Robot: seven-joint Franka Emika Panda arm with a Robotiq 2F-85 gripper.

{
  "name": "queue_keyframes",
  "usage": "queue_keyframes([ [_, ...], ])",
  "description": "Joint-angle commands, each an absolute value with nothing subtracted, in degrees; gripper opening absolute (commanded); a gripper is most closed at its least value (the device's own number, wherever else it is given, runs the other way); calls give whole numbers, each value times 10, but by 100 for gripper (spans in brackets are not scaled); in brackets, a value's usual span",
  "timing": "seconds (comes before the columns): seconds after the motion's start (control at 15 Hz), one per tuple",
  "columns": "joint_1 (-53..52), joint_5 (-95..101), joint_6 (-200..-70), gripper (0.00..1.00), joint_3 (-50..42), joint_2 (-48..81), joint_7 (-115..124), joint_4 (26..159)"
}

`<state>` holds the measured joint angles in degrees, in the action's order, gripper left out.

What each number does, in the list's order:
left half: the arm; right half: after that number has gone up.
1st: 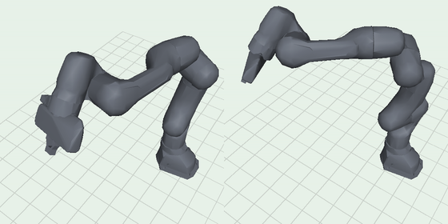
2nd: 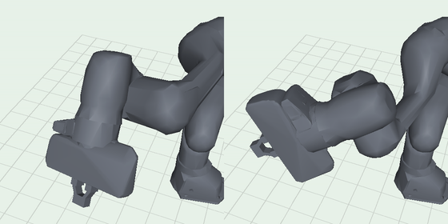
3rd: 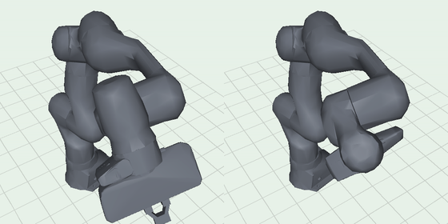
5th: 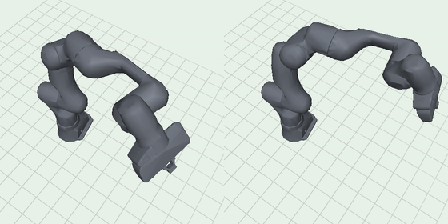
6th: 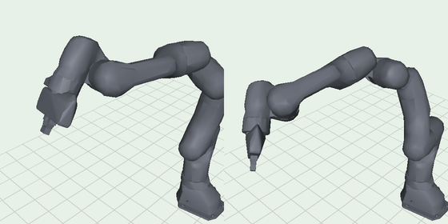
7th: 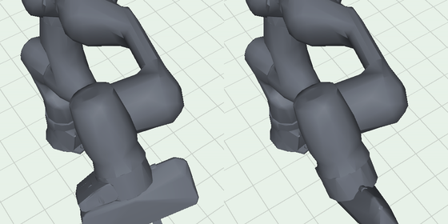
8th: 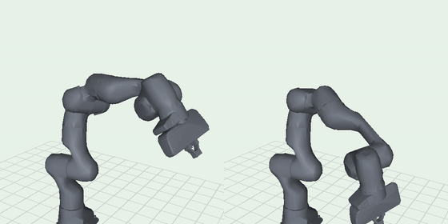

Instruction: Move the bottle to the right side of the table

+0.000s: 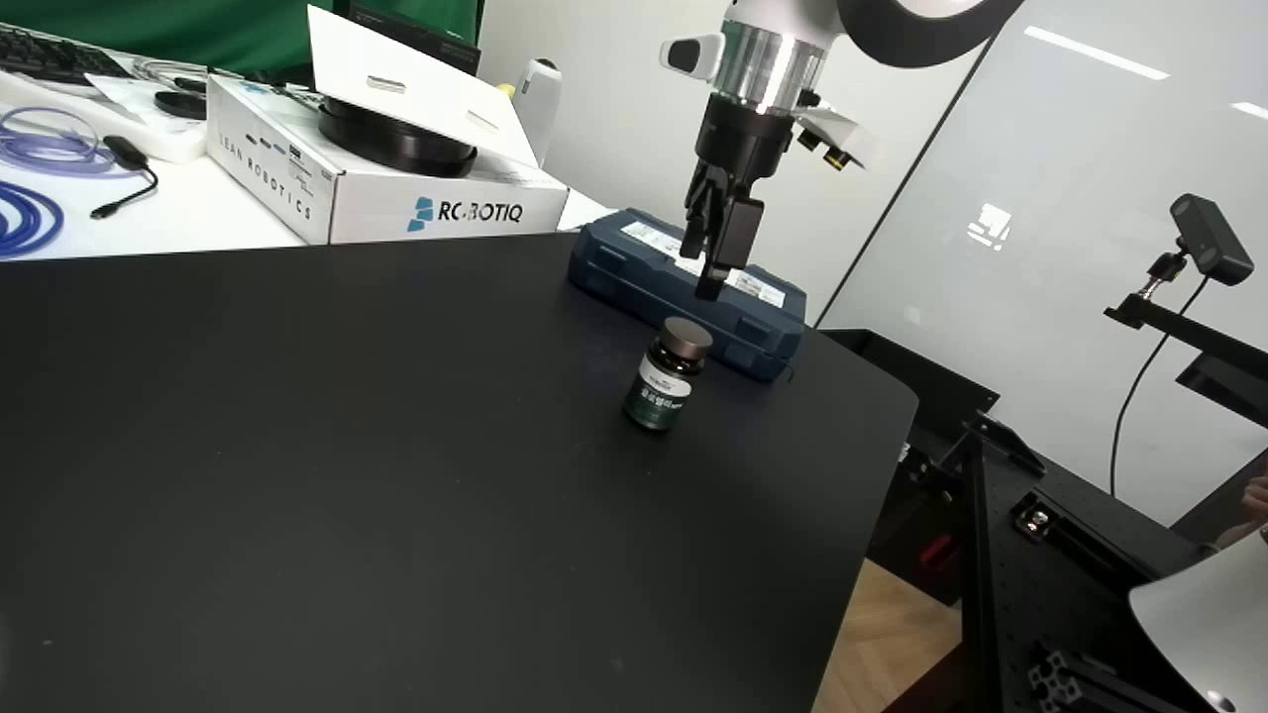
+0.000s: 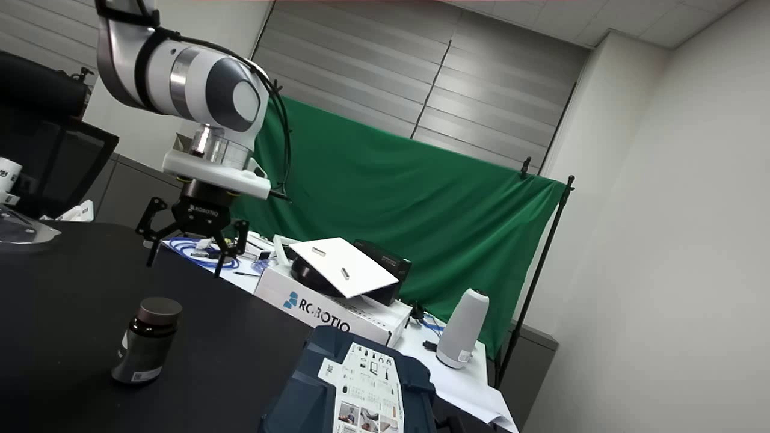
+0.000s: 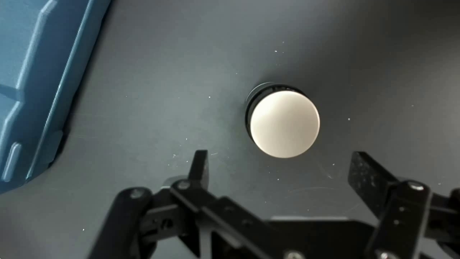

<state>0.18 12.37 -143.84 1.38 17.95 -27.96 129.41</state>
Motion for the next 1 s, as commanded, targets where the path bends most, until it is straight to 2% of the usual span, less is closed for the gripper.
queue_keyframes([
  [0.0,18,129,-1482,100,20,191,-292,1306],
  [0.4,34,111,-1533,100,42,225,-315,1301],
  [0.93,29,112,-1493,100,43,235,-285,1308],
])
